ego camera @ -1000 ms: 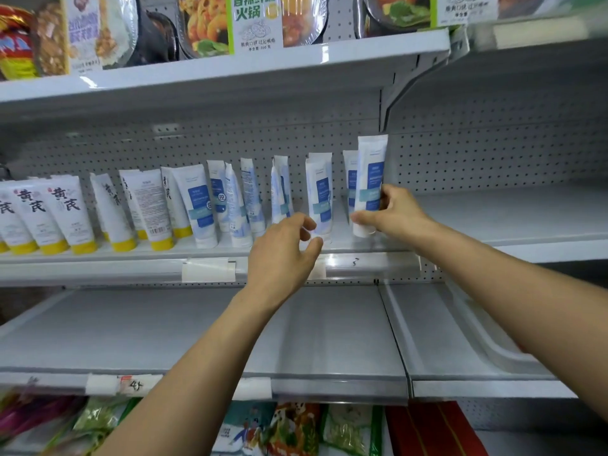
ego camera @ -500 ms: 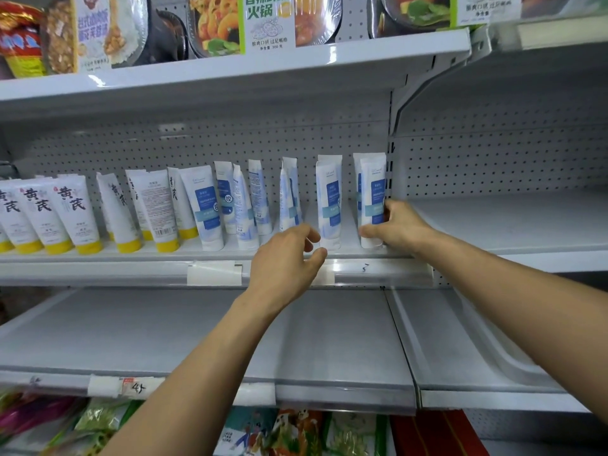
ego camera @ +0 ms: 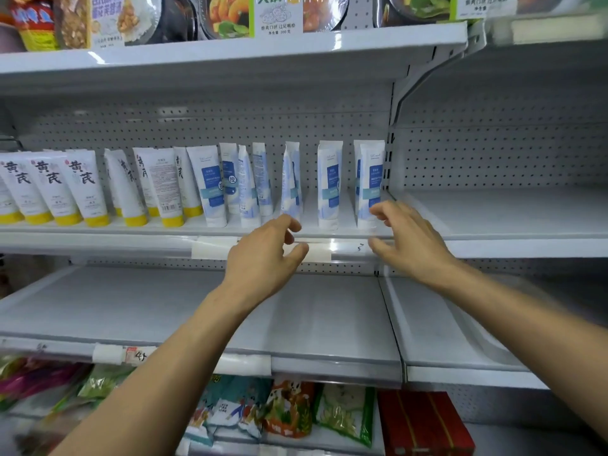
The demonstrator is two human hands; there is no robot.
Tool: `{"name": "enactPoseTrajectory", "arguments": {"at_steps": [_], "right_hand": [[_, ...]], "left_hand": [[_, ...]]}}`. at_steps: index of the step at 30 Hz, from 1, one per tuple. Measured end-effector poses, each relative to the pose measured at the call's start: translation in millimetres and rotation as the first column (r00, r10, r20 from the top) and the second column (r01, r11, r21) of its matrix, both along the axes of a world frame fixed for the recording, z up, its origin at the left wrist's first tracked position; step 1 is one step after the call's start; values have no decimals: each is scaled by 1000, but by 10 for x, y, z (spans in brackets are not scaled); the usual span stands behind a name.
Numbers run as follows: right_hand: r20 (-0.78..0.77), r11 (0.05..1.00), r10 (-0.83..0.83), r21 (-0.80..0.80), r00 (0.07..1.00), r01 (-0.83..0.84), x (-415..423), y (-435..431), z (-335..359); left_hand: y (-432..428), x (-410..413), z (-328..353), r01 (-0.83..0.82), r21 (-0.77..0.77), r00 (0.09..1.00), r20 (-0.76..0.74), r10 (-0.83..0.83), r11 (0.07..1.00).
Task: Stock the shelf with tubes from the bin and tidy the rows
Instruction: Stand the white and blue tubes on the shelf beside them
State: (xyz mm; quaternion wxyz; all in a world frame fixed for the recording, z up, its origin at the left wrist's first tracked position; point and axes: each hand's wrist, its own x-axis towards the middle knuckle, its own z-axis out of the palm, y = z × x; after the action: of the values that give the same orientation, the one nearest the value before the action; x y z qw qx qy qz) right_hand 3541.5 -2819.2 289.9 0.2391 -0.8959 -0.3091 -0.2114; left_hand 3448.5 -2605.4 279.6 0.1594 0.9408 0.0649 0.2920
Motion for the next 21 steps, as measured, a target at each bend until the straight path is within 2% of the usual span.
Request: {"name": "enactPoseTrajectory", "arguments": {"at_steps": [5, 11, 17, 21], "right_hand": [[47, 976, 195, -110, 980, -189, -305, 271, -160], [-20, 918, 367, -154, 930, -365, -629, 1014, -395], [-96, 824, 524, -195, 846, -532, -991, 2166, -661], [-164, 735, 624, -211, 764, -645, -1361, 3213, -865]], "left_hand": [[230, -402, -207, -16, 10, 998, -68, 17, 1000], [786, -966, -566, -113, -68, 988, -117, 104, 991], [1686, -1622, -843, -261, -169, 957, -173, 233, 950], [2499, -2198, -1060, -391, -168, 908, -232, 349, 905]]}}
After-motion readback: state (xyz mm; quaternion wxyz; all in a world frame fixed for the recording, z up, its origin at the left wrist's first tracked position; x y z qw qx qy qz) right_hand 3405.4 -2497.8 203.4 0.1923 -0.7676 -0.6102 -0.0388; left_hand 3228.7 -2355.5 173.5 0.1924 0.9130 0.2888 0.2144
